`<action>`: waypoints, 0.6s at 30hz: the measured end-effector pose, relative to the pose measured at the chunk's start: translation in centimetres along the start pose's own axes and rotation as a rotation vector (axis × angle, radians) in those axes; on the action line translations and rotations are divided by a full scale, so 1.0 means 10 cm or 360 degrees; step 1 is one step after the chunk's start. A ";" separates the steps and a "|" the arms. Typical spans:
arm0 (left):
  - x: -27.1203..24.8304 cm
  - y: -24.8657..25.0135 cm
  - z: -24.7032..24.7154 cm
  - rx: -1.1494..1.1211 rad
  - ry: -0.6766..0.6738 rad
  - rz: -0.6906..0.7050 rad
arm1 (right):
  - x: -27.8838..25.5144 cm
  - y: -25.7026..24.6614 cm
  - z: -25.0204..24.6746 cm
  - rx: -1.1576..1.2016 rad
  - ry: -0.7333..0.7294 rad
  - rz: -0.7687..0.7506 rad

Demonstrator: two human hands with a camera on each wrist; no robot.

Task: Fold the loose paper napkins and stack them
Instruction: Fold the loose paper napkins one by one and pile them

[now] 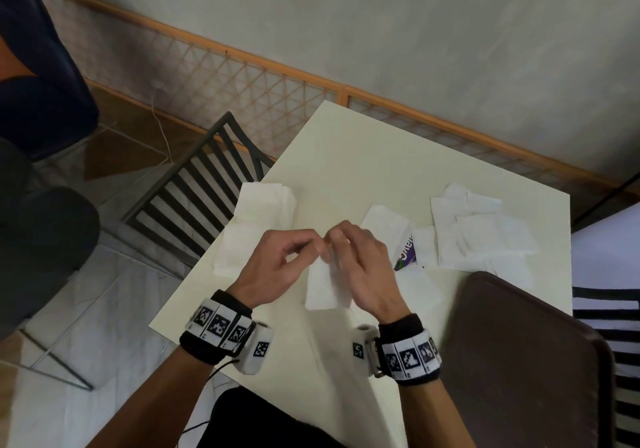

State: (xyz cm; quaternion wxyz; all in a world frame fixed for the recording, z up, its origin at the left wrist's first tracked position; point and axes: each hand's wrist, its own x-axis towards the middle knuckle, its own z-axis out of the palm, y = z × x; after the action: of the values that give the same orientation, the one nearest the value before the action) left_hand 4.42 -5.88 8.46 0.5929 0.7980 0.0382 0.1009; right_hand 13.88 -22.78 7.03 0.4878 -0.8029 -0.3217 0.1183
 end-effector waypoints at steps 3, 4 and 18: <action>-0.02 -0.04 -0.07 -0.0032 0.0148 -0.0005 | 0.16 0.01 0.23 -0.0171 -0.0023 -0.0029; -0.03 -0.08 -0.11 -0.0044 0.0237 -0.0032 | 0.21 0.04 0.27 -0.0121 0.0008 0.0023; 0.06 -1.29 -0.86 0.0967 0.0450 -0.0867 | 0.72 0.29 1.48 0.0132 -0.0269 0.0527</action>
State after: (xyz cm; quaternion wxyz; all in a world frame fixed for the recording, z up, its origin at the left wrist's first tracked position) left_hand 4.02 6.12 -1.42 0.3249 0.8754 0.3564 0.0332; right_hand 13.10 -8.67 -1.96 0.4657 -0.8112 -0.2196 0.2771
